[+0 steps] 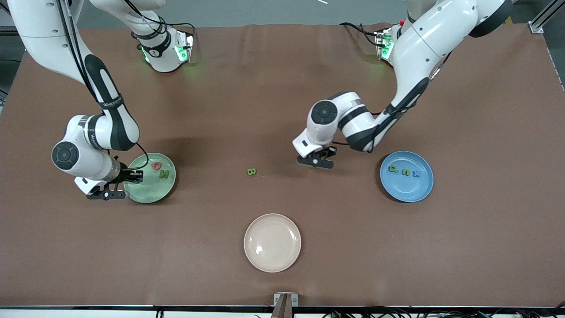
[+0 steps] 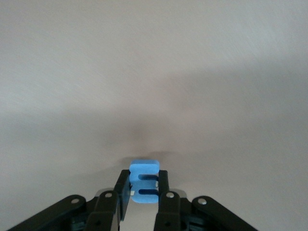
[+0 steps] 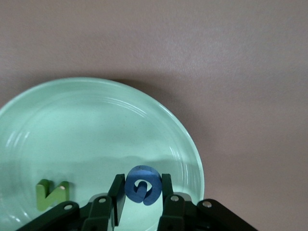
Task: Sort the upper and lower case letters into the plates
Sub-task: 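Drop the E into the blue plate while the right gripper releases G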
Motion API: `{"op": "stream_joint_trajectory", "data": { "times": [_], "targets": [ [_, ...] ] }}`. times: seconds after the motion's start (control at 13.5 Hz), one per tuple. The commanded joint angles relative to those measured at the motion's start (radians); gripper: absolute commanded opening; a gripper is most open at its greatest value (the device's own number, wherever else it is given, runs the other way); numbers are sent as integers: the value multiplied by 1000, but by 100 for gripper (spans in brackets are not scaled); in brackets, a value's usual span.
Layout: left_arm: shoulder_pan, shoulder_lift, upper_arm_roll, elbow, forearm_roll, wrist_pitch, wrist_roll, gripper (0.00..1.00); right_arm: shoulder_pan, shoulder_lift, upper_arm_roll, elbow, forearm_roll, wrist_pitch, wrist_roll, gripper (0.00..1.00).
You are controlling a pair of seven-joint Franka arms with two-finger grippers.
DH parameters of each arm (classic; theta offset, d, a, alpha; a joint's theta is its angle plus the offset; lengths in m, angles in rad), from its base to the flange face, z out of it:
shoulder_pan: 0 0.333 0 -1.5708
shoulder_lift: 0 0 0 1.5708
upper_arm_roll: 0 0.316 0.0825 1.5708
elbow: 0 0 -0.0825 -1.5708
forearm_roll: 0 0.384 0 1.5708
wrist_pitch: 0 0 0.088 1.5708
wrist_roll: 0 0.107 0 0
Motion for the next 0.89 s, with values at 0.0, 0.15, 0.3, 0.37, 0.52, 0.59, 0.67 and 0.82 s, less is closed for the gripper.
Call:
{"op": "stream_joint_trajectory", "data": {
  "times": [0.0,0.15,0.3,0.37,0.52,0.59,0.67,0.82],
  "targets": [
    [117,-52,-10,-13,12,-8,101,12,-24,17,19,-9,-13,9,-1,3],
    [190,-100,-10,-19,11,-23,174,12,-22,17,19,-26,-6,6,2,5],
    [256,-129,-10,-16,11,-42,263,12,-22,14,19,-39,-5,-2,8,9],
    [294,-132,-8,-16,14,-45,306,12,-22,11,20,-39,-3,-12,11,29],
    [384,-129,-7,-18,17,-45,424,10,-22,1,20,-30,-3,-20,11,100],
    [418,-126,-8,-15,17,-43,496,10,-21,-8,22,-18,-3,-38,11,100],
    [447,-123,-7,-13,15,-43,561,10,-16,-23,24,6,0,-82,12,100],
    [490,-111,-4,-16,15,-43,633,10,4,-45,37,83,51,-223,44,100]
  ]
}}
